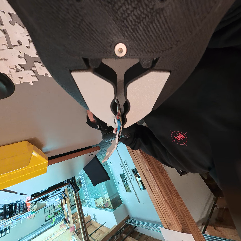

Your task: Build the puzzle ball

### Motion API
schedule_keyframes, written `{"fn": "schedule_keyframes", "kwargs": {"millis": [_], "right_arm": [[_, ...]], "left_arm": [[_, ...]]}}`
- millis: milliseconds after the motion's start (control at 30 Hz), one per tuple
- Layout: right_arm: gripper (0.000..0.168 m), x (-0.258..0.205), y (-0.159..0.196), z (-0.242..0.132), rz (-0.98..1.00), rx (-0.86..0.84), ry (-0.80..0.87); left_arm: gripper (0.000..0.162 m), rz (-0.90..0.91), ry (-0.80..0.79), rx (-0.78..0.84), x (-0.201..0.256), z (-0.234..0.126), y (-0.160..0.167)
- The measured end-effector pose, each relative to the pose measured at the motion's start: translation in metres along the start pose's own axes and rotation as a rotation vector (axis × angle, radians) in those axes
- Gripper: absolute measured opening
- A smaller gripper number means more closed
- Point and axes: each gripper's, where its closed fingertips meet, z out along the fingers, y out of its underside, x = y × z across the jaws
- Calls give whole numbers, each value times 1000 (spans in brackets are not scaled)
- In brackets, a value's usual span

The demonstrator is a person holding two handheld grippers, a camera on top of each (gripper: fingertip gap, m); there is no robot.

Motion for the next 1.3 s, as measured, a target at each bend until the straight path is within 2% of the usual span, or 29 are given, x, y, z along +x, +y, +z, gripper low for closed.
{"fn": "schedule_keyframes", "kwargs": {"millis": [100,300,433,600,767,833,900,967,1033,1100,1167,1233,1300], "right_arm": [[4,0,0,0,2,3,-1],[4,1,1,1,5,0,-4],[4,1,2,2,6,-5,-5],[4,1,1,1,5,-2,-4],[4,1,4,2,4,-19,0],[4,3,6,2,4,-30,7],[4,2,6,3,6,-29,4],[4,1,6,5,5,-33,1],[4,0,6,6,-3,-40,-4],[4,-1,6,6,-7,-40,-6],[4,-1,5,5,-8,-34,-5],[4,0,5,5,-5,-33,-2],[4,3,9,5,-3,-53,17]], "left_arm": [[22,-111,-12,27,-6,1,1],[18,-123,-44,55,-7,0,2],[9,-135,-31,82,-5,0,0],[3,-263,12,166,-8,-8,-5],[1,-565,162,343,-15,-25,-24],[1,-806,246,394,-24,-34,-27],[1,-1095,445,407,-23,-42,-25],[1,-1203,578,354,-16,-41,-15],[1,-1156,516,282,-16,-32,3],[1,-1070,459,312,-21,-32,2],[1,-937,332,278,-27,-29,6],[1,-785,229,256,-32,-31,2],[1,-713,200,295,-36,-40,-12]]}}
